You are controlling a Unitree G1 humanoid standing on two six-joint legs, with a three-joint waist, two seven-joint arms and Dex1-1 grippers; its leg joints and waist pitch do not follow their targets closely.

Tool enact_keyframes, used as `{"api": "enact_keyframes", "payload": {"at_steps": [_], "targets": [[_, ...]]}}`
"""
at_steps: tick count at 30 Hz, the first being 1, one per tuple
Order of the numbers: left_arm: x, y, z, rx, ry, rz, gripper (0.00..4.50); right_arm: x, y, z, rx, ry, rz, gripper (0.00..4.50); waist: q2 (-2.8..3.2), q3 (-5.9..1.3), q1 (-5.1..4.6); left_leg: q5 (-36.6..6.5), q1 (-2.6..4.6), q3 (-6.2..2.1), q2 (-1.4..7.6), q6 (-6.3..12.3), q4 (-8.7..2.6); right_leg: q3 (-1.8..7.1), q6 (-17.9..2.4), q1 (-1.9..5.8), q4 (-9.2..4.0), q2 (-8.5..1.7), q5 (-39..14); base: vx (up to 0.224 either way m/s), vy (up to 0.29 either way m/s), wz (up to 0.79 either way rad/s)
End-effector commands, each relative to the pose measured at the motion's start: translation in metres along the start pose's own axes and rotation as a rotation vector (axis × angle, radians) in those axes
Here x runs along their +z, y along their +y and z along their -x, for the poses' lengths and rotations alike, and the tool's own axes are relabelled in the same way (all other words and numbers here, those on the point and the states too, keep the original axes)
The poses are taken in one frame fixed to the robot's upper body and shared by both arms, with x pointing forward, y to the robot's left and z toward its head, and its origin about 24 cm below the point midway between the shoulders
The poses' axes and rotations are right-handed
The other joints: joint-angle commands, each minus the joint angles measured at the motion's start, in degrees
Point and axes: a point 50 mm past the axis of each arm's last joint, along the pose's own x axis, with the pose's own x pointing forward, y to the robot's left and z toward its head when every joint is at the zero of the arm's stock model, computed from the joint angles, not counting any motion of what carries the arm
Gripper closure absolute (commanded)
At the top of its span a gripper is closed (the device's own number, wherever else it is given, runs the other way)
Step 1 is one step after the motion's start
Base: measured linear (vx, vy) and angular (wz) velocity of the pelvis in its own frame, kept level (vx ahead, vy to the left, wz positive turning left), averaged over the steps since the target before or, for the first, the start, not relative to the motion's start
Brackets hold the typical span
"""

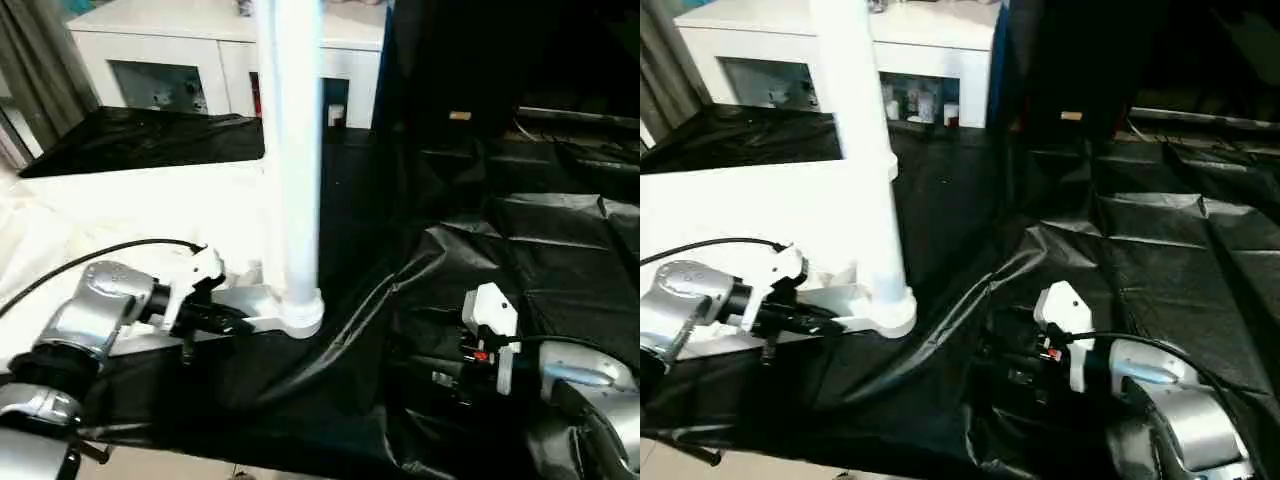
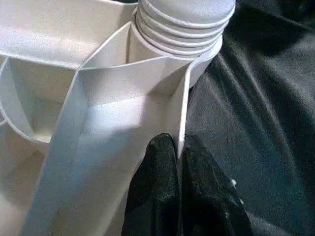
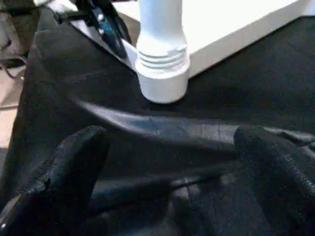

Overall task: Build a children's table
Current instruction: Rotate leg to tighten

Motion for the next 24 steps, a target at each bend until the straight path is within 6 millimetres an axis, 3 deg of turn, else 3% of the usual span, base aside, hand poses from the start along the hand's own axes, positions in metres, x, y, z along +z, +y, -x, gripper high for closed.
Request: {"api": "enact_keyframes", "payload": {"at_steps": [1, 2, 4, 5, 6, 9, 11, 14, 16, 17, 24], "targets": [[0.006, -0.008, -0.023, -0.072, -0.070, -0.001, 4.49, 0.003, -0.003, 0.000, 0.005, -0.013, -0.003, 0.00, -0.68, -2.64, 0.14, -14.4, 0.56, 0.38, 1.28, 1.74, -4.89, 0.87, -14.1, 2.19, -4.01, -1.68, -10.0, 0.000, 0.000, 0.00], [0.013, -0.010, -0.036, -0.096, -0.086, -0.026, 4.49, 0.002, -0.002, -0.002, 0.010, -0.003, 0.003, 0.00, -0.66, -2.62, 0.29, -14.9, 0.77, 0.46, 1.37, 1.76, -4.87, 0.90, -13.8, 2.02, -4.18, -1.70, -11.2, 0.000, 0.000, 0.00], [0.018, -0.011, -0.042, -0.105, -0.092, -0.045, 4.49, 0.001, -0.003, -0.003, 0.009, 0.003, 0.009, 0.00, -0.77, -2.56, 0.60, -15.5, 0.92, 0.66, 1.41, 1.84, -4.84, 0.95, -13.3, 1.90, -4.40, -1.77, -13.3, 0.000, 0.000, 0.00], [0.022, -0.013, -0.048, -0.120, -0.095, -0.059, 4.49, 0.000, -0.003, -0.003, 0.000, 0.010, 0.023, 0.00, -0.33, -2.57, 0.98, -15.5, 0.99, 0.73, 1.40, 1.79, -4.82, 0.99, -12.7, 1.77, -4.50, -1.87, -14.7, 0.000, 0.000, 0.00], [0.029, -0.014, -0.056, -0.137, -0.097, -0.085, 4.49, -0.001, -0.005, -0.004, -0.020, 0.018, 0.040, 0.00, -0.58, -2.37, 1.06, -16.1, 1.00, 0.89, 1.40, 1.75, -4.89, 1.01, -12.2, 1.59, -4.84, -1.79, -16.1, 0.000, 0.000, 0.00], [0.039, -0.015, -0.065, -0.153, -0.102, -0.124, 4.49, -0.001, -0.004, -0.007, -0.032, 0.016, 0.050, 0.00, -0.50, -2.51, 1.77, -16.4, 1.31, 1.12, 1.33, 1.40, -4.80, 1.01, -10.7, 1.30, -5.18, -1.85, -18.7, 0.000, 0.000, 0.00], [0.047, -0.015, -0.071, -0.161, -0.115, -0.144, 4.49, 0.000, -0.004, -0.009, -0.037, 0.005, 0.053, 0.00, -0.47, -2.64, 1.94, -15.7, 0.92, 1.04, 1.34, 1.62, -5.00, 0.84, -9.9, 1.56, -5.06, -1.95, -18.6, 0.000, 0.000, 0.00], [0.055, -0.015, -0.079, -0.157, -0.131, -0.156, 4.49, 0.002, -0.002, -0.012, -0.033, -0.008, 0.048, 0.00, -0.12, -2.73, 2.17, -15.9, 0.91, 1.03, 1.32, 1.45, -5.01, 0.76, -9.7, 1.46, -5.08, -1.85, -17.5, 0.000, 0.000, 0.00], [0.056, -0.014, -0.081, -0.154, -0.132, -0.158, 4.49, 0.002, -0.002, -0.013, -0.028, -0.010, 0.048, 0.00, -0.31, -2.90, 2.29, -14.8, 0.61, 0.98, 1.25, 1.68, -4.95, 0.72, -9.7, 1.75, -4.85, -1.94, -16.0, 0.000, 0.000, 0.00], [0.059, -0.014, -0.085, -0.150, -0.137, -0.159, 4.49, 0.003, -0.002, -0.016, -0.026, -0.015, 0.049, 0.00, 0.06, -2.96, 2.30, -14.1, 0.52, 0.99, 1.18, 1.89, -4.88, 0.68, -9.6, 1.74, -4.79, -1.90, -15.1, 0.000, 0.000, 0.00], [0.061, -0.013, -0.091, -0.124, -0.137, -0.170, 4.49, 0.003, -0.006, -0.021, -0.063, -0.026, 0.066, 0.00, -0.21, -3.23, 2.05, -11.0, 0.06, 1.00, 1.03, 3.10, -4.51, 0.35, -10.7, 2.04, -4.42, -1.84, -10.5, 0.000, 0.000, 0.00]]}}
